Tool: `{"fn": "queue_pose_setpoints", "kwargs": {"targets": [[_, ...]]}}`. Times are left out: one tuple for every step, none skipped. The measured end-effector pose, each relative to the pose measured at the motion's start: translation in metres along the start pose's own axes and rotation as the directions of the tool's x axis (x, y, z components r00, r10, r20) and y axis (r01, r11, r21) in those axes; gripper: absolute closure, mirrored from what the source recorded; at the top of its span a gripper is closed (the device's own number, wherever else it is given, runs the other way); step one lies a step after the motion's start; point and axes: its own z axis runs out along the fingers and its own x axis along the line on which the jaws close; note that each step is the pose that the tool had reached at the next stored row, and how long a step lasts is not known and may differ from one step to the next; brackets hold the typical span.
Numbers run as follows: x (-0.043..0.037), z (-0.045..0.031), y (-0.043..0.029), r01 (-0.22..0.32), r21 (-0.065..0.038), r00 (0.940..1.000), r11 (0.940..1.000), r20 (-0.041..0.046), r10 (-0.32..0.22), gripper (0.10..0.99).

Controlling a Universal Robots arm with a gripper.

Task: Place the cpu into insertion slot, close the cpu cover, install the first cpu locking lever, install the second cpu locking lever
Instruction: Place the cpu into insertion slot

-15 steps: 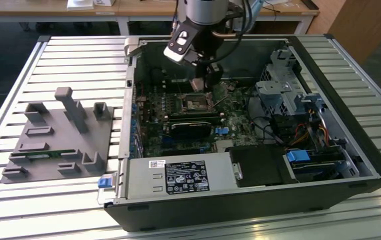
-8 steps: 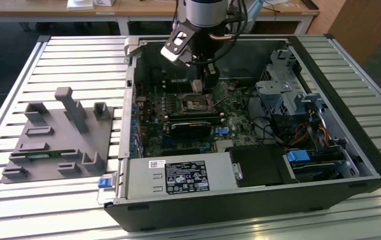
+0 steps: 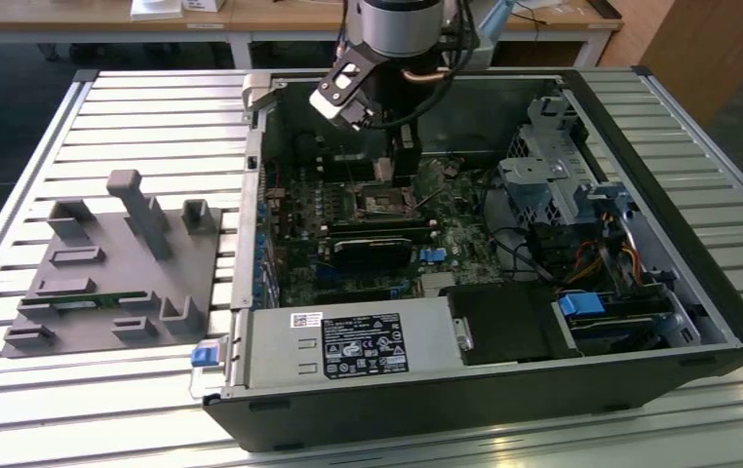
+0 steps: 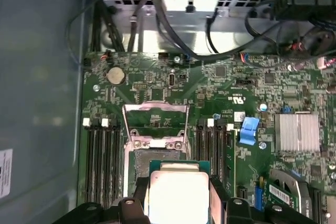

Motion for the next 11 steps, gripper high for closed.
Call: {"fn": "queue_pose_setpoints", "kwargs": {"targets": [[0.0, 0.0005, 0.0, -0.009, 0.0, 1.0, 1.0, 0.0007, 0.009, 0.545], [0.0, 0.001, -0.0001, -0.018, 0.0, 0.9998, 0.9998, 0.0015, 0.018, 0.545], [0.0, 0.0015, -0.0001, -0.027, 0.0, 0.9996, 0.9996, 0.0023, 0.027, 0.545], [0.0, 0.0019, -0.0002, -0.035, 0.0, 0.9994, 0.9994, 0.003, 0.035, 0.545], [0.0, 0.0023, -0.0002, -0.042, 0.0, 0.9991, 0.9991, 0.0036, 0.042, 0.545], [0.0, 0.0028, -0.0002, -0.048, 0.0, 0.9988, 0.9989, 0.004, 0.048, 0.545], [0.0, 0.0032, -0.0003, -0.054, 0.0, 0.9985, 0.9985, 0.0046, 0.054, 0.545], [0.0, 0.0036, -0.0003, -0.06, 0.0, 0.9982, 0.9982, 0.0051, 0.06, 0.545], [0.0, 0.004, -0.0003, -0.066, 0.0, 0.9978, 0.9978, 0.0056, 0.066, 0.545], [-0.0001, 0.0044, -0.0004, -0.072, 0.0, 0.9974, 0.9974, 0.0061, 0.072, 0.545], [-0.0001, 0.0048, -0.0004, -0.077, 0.0, 0.997, 0.997, 0.0065, 0.077, 0.545]]}}
